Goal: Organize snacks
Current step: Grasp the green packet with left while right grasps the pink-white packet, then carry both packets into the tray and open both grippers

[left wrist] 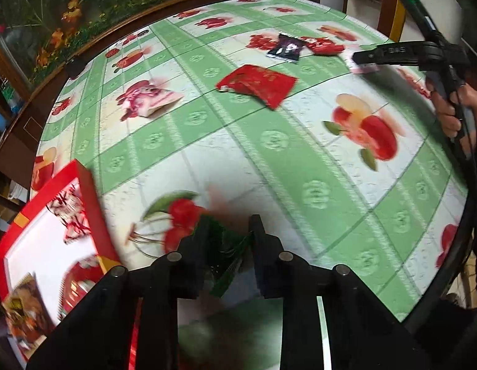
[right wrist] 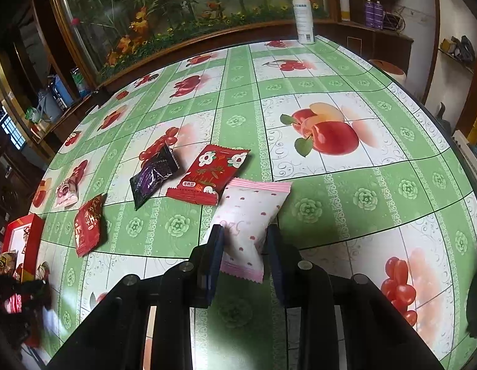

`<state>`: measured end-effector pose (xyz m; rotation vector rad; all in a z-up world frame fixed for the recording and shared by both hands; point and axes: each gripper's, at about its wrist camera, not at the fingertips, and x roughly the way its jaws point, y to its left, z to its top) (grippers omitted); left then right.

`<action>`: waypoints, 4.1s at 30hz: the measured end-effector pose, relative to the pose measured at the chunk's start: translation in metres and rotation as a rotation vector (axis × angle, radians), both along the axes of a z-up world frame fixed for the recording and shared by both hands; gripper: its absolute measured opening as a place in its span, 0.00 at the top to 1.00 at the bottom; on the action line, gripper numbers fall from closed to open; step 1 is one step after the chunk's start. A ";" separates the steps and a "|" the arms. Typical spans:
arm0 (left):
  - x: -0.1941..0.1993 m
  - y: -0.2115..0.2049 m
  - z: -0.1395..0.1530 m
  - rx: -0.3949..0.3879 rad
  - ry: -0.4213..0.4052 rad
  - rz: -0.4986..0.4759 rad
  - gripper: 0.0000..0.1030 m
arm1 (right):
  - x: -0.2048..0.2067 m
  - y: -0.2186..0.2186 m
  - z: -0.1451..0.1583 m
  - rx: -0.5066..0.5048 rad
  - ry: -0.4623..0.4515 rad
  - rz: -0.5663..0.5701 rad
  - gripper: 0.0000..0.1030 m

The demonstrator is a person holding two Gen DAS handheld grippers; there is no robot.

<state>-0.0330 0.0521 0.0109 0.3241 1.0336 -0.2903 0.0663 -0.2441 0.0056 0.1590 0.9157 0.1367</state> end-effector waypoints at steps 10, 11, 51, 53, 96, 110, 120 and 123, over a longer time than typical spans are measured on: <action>-0.027 -0.011 0.013 -0.179 -0.044 0.019 0.80 | -0.003 -0.004 0.002 0.032 -0.008 -0.015 0.78; -0.028 -0.012 0.013 -0.179 -0.048 0.021 0.80 | -0.003 -0.004 0.002 0.032 -0.010 -0.017 0.79; -0.054 0.033 -0.004 -0.121 -0.087 0.111 0.60 | -0.049 0.067 -0.003 0.017 -0.031 0.234 0.56; -0.054 0.036 -0.004 -0.174 -0.066 0.108 0.63 | -0.049 0.066 -0.003 0.024 -0.031 0.232 0.56; -0.095 0.111 0.059 -0.359 -0.267 0.250 0.67 | -0.077 0.180 0.026 0.551 -0.031 0.515 0.89; -0.093 0.205 0.046 -0.302 -0.306 0.528 0.66 | -0.082 0.356 0.030 0.542 0.089 0.810 0.85; -0.092 0.208 0.046 -0.278 -0.305 0.576 0.49 | -0.067 0.326 0.033 0.499 0.040 0.736 0.55; -0.087 0.192 0.050 -0.270 -0.288 0.535 0.45 | -0.054 0.289 0.037 0.461 0.004 0.661 0.54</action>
